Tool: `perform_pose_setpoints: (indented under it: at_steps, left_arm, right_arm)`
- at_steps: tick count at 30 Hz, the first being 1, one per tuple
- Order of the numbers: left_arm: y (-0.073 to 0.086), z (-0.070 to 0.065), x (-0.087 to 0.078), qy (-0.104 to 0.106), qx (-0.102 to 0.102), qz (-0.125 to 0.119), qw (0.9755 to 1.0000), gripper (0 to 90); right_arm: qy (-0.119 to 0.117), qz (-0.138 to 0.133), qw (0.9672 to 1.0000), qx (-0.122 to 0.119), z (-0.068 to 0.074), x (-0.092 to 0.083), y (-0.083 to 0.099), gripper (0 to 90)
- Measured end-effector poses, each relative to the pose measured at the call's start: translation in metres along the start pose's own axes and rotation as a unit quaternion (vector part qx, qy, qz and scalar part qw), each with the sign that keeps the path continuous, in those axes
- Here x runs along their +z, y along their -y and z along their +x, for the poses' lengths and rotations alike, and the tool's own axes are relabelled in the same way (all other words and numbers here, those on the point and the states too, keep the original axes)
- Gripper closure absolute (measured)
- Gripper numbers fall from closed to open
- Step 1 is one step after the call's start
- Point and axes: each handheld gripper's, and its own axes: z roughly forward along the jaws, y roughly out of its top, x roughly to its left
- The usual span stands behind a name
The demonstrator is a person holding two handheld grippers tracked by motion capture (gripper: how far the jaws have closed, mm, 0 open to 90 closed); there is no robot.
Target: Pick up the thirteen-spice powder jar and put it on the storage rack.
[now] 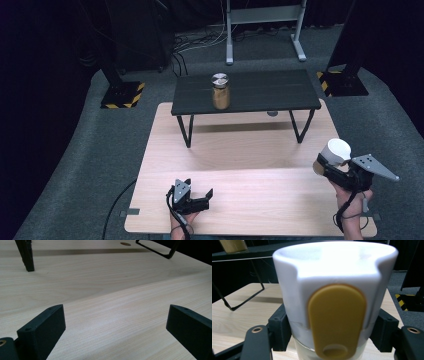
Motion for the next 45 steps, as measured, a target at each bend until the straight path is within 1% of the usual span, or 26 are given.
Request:
perform_pose_setpoints:
  at_steps: [8, 13, 18, 34, 45]
  left_arm:
    - [0.000, 0.000, 0.000, 0.001, 0.000, 0.000, 1.0000, 2.3]
    - [0.000, 0.001, 0.000, 0.003, 0.000, 0.000, 1.0000, 2.3]
    - [0.000, 0.001, 0.000, 0.002, -0.002, -0.001, 1.0000, 2.3]
    - [0.000, 0.001, 0.000, 0.002, 0.000, 0.000, 1.0000, 2.5]
    - [0.001, 0.001, -0.001, 0.002, -0.002, -0.003, 1.0000, 2.5]
  right_arm:
    - [-0.008, 0.004, 0.9999, -0.010, 0.002, 0.005, -0.017, 29.5]
    - [-0.013, 0.006, 0.9999, -0.008, 0.003, 0.008, -0.025, 29.5]
    - [-0.016, 0.011, 0.9997, -0.014, 0.004, 0.013, -0.034, 29.5]
    - [-0.026, 0.010, 0.9995, -0.017, 0.003, 0.021, -0.053, 29.5]
    - [-0.033, 0.009, 0.9991, -0.026, 0.006, 0.030, -0.070, 29.5]
